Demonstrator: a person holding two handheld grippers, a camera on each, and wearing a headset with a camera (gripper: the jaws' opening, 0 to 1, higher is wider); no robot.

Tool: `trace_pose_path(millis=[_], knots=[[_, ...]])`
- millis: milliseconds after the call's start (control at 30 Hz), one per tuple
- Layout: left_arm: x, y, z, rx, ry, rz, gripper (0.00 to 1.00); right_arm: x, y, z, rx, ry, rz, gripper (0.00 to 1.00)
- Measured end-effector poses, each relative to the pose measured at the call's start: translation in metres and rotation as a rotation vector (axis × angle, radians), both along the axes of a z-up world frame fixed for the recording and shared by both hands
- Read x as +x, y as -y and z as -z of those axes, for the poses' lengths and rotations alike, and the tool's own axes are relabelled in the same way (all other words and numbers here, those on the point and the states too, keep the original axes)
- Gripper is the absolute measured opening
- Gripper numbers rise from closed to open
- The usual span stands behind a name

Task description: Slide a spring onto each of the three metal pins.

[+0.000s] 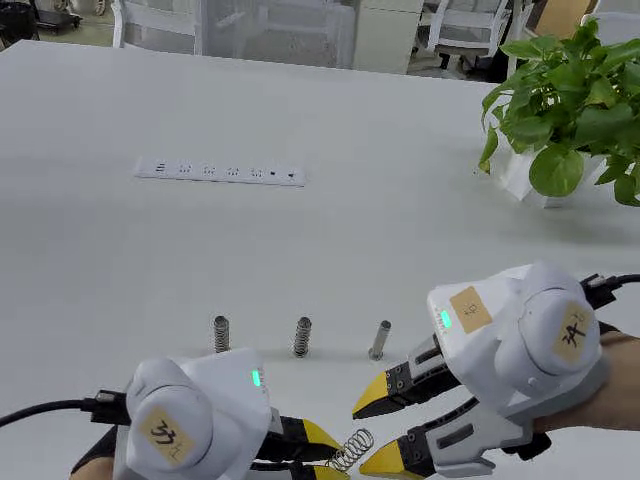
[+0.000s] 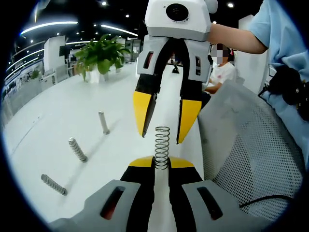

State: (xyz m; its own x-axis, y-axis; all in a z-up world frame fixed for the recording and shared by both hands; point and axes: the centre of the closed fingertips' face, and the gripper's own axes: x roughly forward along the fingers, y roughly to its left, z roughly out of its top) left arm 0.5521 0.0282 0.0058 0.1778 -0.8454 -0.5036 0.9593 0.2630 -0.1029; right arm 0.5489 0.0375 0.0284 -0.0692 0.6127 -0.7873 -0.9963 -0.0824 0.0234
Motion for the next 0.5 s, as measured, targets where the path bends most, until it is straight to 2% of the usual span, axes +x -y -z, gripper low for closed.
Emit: trace_pose_path(millis=[200, 500], knots=[[-0.0006, 0.0026, -0.0008, -0.005, 0.001, 0.003, 0.06, -0.0028, -0.0022, 0.0051, -0.036, 0.0, -0.048, 0.17], [-0.0018, 0.0047, -0.0015, -0.008, 0.001, 0.012, 0.06, -0.0067, -0.0014, 0.0091, -0.062, -0.014, -0.078, 0.11]])
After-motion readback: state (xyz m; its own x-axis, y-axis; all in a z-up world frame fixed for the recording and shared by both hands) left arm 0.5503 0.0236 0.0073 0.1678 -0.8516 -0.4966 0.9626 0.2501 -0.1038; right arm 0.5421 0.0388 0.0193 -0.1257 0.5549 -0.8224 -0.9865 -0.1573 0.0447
